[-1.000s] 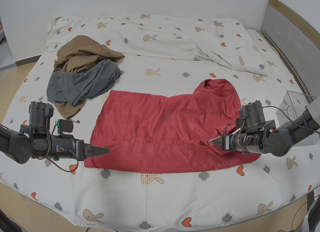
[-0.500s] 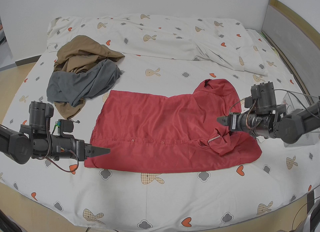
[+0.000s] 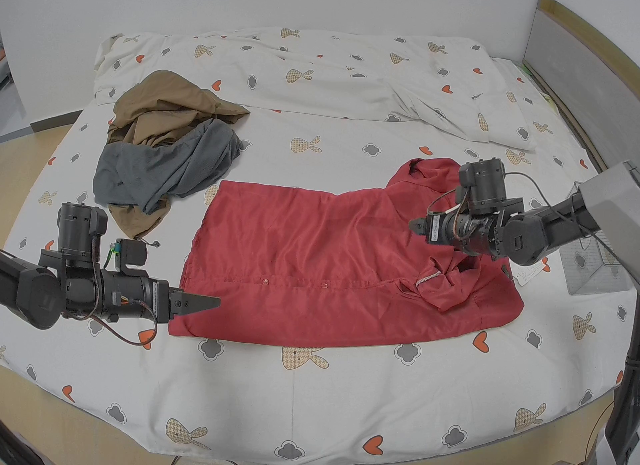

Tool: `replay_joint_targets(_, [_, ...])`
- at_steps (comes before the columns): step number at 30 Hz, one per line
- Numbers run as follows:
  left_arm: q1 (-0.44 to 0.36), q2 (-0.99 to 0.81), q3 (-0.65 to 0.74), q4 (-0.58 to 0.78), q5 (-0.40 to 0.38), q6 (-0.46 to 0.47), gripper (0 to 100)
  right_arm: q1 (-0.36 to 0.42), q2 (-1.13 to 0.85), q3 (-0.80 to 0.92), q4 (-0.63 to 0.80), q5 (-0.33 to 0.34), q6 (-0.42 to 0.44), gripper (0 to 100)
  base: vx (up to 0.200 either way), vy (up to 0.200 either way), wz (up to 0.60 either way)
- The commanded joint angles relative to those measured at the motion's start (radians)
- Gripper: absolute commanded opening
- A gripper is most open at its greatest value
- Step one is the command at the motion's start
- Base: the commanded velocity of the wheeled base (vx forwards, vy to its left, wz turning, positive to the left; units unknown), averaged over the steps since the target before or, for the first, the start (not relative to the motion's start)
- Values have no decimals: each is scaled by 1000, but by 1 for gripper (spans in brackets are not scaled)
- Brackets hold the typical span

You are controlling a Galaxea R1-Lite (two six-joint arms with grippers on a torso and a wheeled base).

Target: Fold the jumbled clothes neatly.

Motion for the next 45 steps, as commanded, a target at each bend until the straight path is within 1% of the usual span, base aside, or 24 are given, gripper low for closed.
replay_joint_targets(1, [0,8,-1,-1,0,-1,100,2,80,6,41,1,1,100,0,0,0])
replay_joint_targets(6, [0,9,-1,-1,0,-1,100,-4,1,58,132,8,30,100,0,0,0])
replay_joint_targets(12, [-1,9,1,-1,0,-1,100,6,-123,181,141,14,39,100,0,0,0])
replay_joint_targets(14, [-1,9,1,-1,0,-1,100,6,-123,181,141,14,39,100,0,0,0])
replay_joint_targets(15, [-3,9,1,-1,0,-1,100,28,-166,227,141,14,39,100,0,0,0])
replay_joint_targets(16, [-3,8,1,-1,0,-1,100,34,-172,238,141,14,39,100,0,0,0])
replay_joint_targets(22, [-3,2,1,-1,0,-1,100,48,-169,288,139,14,41,100,0,0,0])
replay_joint_targets(28, [-3,2,1,-1,0,-1,100,80,-180,359,136,14,85,100,0,0,0])
replay_joint_targets(33, [-3,2,2,-1,0,-1,100,80,-167,399,135,14,87,100,0,0,0])
replay_joint_targets(39, [-3,2,2,-1,0,-1,100,63,-111,385,127,14,87,100,0,0,0])
replay_joint_targets(44, [-3,3,2,-1,0,-1,100,46,-63,363,89,15,87,100,0,0,0])
replay_joint_targets(45, [-3,5,2,-1,0,-1,100,37,-36,353,58,17,87,100,0,0,0])
